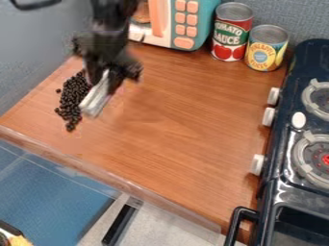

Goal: Sweep into pile

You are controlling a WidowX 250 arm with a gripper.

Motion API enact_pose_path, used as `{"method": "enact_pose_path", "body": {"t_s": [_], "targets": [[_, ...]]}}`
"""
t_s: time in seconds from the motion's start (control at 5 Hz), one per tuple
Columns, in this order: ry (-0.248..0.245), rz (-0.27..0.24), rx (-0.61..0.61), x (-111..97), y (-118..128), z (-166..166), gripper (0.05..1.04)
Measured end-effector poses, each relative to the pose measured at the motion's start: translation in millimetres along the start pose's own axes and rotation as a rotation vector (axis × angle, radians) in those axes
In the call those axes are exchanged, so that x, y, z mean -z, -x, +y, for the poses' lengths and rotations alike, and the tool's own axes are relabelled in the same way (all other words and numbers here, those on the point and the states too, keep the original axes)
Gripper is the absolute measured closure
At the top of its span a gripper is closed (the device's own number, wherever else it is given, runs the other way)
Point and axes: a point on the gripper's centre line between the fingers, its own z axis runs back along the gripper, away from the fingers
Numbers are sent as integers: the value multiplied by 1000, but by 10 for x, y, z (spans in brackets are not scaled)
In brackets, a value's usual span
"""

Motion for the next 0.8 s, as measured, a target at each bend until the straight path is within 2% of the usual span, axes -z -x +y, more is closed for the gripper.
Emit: {"method": "enact_pose_path", "body": {"t_s": [0.2, 0.4, 0.6, 0.8], "targets": [[6, -27, 9, -198, -36, -175, 729], [12, -44, 50, -246, -62, -542, 729], [16, -17, 47, -181, -27, -764, 729], [8, 65, 20, 76, 2, -945, 729]]}}
